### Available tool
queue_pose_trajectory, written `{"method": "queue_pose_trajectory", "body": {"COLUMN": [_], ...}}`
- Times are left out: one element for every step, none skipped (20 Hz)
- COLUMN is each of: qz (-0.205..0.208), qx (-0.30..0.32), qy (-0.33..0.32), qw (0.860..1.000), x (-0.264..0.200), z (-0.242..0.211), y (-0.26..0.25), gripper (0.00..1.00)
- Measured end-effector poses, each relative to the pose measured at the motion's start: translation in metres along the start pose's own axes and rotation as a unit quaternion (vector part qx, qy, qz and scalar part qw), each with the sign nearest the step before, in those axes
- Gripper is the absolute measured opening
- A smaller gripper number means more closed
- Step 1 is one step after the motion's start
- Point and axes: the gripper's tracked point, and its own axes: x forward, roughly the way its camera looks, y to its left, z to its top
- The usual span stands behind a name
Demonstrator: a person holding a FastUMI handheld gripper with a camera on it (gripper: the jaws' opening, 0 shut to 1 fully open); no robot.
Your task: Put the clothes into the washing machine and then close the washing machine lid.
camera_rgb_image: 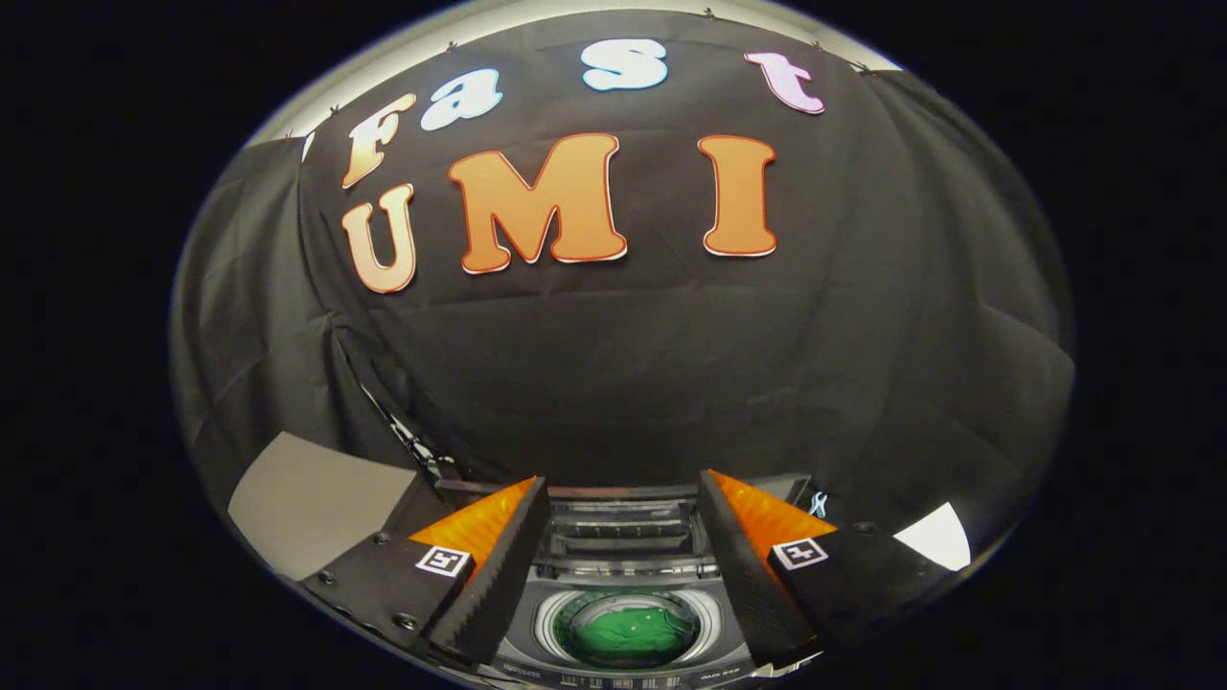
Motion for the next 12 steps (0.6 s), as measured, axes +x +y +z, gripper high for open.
{"method": "queue_pose_trajectory", "body": {"qz": [0.0,0.002,0.003,0.004,0.004,0.006,0.008,0.009,0.009,0.006,0.004,0.005], "qx": [-0.001,-0.003,-0.005,-0.007,-0.01,-0.011,-0.01,-0.01,-0.01,-0.013,-0.018,-0.024], "qy": [-0.002,-0.002,0.002,0.007,0.008,0.009,0.014,0.026,0.03,0.032,0.036,0.041], "qw": [1.0,1.0,1.0,1.0,1.0,1.0,1.0,1.0,0.999,0.999,0.999,0.999], "x": [0.007,0.016,0.025,0.033,0.041,0.049,0.06,0.069,0.077,0.084,0.091,0.099], "z": [0.002,0.003,0.001,-0.001,-0.002,-0.004,-0.007,-0.014,-0.018,-0.021,-0.024,-0.03], "y": [0.001,0.001,0.004,0.005,0.004,0.005,0.005,0.005,0.005,0.004,0.002,0.002], "gripper": [0.99,0.99,0.99,0.99,0.99,1.0,0.99,0.99,0.99,1.0,0.99,0.99]}}
